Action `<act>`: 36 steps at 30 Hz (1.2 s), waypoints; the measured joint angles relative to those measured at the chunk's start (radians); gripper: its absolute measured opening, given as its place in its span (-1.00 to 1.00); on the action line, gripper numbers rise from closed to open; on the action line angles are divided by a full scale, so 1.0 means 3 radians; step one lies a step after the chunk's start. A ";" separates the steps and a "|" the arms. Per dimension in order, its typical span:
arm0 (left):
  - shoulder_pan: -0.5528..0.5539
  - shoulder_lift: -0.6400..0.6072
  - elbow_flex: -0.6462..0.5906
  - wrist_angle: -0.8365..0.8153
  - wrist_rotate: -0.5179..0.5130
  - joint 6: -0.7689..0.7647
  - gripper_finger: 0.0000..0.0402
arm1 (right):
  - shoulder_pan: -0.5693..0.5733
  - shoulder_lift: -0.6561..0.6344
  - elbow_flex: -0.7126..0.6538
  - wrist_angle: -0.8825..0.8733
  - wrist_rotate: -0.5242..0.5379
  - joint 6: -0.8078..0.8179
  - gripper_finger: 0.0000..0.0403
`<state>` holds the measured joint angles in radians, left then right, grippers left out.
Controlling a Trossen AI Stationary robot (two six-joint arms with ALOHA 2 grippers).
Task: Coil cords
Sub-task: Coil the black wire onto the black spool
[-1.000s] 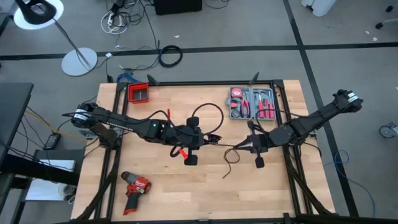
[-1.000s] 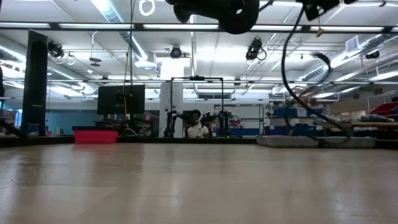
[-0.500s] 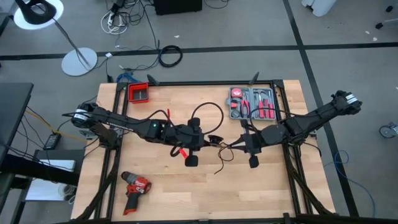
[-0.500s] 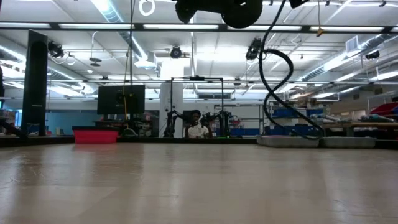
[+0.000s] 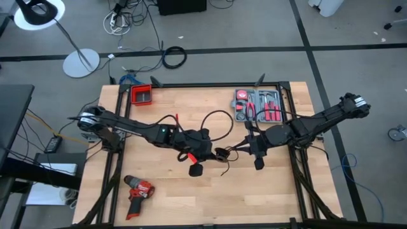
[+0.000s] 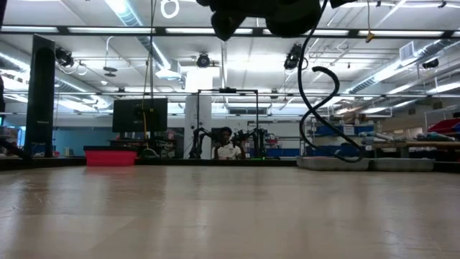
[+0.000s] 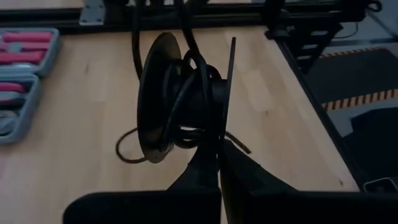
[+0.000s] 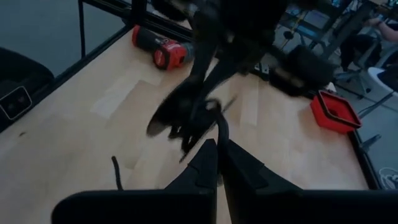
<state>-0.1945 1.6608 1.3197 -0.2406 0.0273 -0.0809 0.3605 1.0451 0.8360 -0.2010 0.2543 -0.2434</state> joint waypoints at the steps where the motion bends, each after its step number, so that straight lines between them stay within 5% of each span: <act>1: 0.0010 0.0037 0.0000 0.0017 0.0040 -0.0008 -1.00 | -0.0006 0.0000 0.0000 -0.0003 -0.0005 -0.0008 -0.95; 20: 0.0191 0.0217 -0.0006 0.0476 0.0526 -0.0031 -1.00 | -0.0259 0.0317 0.0005 0.0506 -0.0129 -0.0452 -0.95; 27: 0.0186 0.0215 -0.0005 0.0521 0.0734 0.0027 -1.00 | -0.0388 0.0329 0.0003 0.0559 -0.0499 -0.0420 -0.94; 36: 0.0191 0.0215 -0.0005 0.0594 0.0736 0.0098 -1.00 | -0.0484 0.0329 0.0003 0.0628 -0.0513 -0.0216 -0.63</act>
<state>-0.1372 1.7252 1.3182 -0.0624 0.2480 -0.0514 0.2154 1.1439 0.8368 -0.0128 0.1005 -0.3081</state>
